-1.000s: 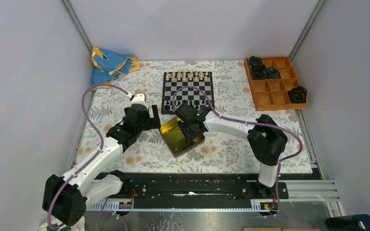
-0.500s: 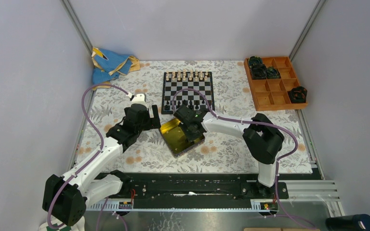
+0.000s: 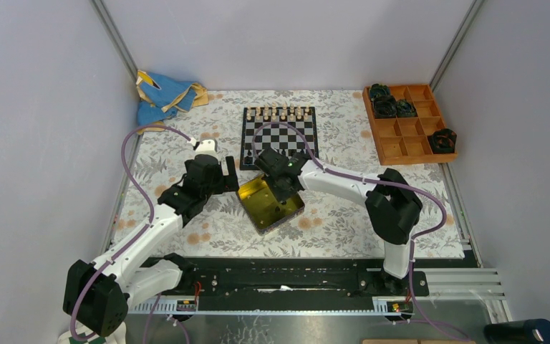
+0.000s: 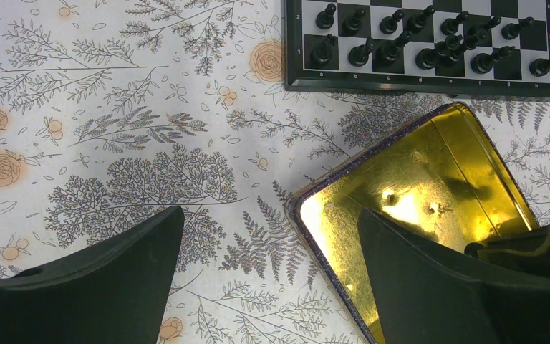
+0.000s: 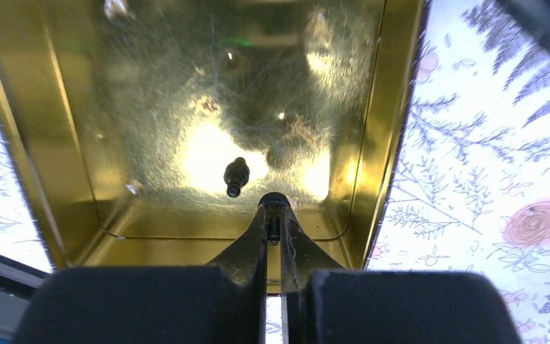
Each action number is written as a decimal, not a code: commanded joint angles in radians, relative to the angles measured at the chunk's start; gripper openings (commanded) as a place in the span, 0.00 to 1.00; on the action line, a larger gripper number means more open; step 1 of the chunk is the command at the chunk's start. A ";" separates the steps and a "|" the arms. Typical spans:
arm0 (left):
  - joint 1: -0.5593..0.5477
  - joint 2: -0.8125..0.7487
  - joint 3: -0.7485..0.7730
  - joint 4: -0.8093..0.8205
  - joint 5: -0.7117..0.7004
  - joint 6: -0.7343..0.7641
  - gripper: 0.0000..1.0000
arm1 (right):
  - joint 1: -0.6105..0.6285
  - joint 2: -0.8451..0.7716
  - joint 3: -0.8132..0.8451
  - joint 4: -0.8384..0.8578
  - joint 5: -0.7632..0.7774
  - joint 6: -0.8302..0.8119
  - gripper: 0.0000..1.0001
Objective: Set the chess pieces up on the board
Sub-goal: Pick up the chess piece from the storage box, then place the chess piece on the chessboard.
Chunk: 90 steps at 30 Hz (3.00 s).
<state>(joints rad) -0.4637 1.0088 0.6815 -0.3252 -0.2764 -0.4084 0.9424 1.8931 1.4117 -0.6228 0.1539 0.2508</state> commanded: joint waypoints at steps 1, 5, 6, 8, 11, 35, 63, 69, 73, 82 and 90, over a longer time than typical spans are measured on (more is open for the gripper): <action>0.005 -0.017 -0.007 0.061 -0.006 -0.004 0.99 | 0.009 -0.065 0.118 -0.058 0.053 -0.018 0.00; 0.005 -0.023 -0.006 0.061 -0.006 -0.004 0.99 | 0.001 -0.053 0.199 -0.091 0.102 -0.039 0.00; 0.005 -0.024 -0.006 0.061 -0.005 -0.004 0.99 | -0.006 -0.046 0.218 -0.096 0.108 -0.044 0.00; 0.005 -0.025 -0.006 0.061 -0.005 -0.004 0.99 | -0.027 -0.037 0.243 -0.100 0.116 -0.050 0.00; 0.005 -0.026 -0.006 0.061 -0.005 -0.004 0.99 | -0.079 -0.022 0.272 -0.097 0.115 -0.061 0.00; 0.005 -0.007 -0.005 0.060 -0.013 -0.001 0.99 | -0.318 0.200 0.380 -0.031 0.065 -0.108 0.00; 0.005 0.017 -0.003 0.057 -0.024 0.003 0.99 | -0.373 0.350 0.511 -0.050 0.011 -0.119 0.00; 0.005 0.018 -0.003 0.057 -0.024 0.002 0.99 | -0.374 0.345 0.508 -0.057 0.004 -0.114 0.00; 0.005 0.018 -0.003 0.058 -0.023 0.002 0.99 | -0.375 0.340 0.509 -0.065 0.000 -0.111 0.00; 0.005 0.019 -0.003 0.058 -0.019 0.000 0.99 | -0.375 0.323 0.495 -0.076 0.000 -0.107 0.00; 0.005 0.017 -0.003 0.060 -0.014 -0.001 0.99 | -0.374 0.311 0.474 -0.077 0.002 -0.102 0.00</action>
<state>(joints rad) -0.4637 1.0233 0.6815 -0.3248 -0.2771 -0.4084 0.5735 2.2440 1.8824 -0.6659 0.1707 0.1402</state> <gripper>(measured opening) 0.989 0.077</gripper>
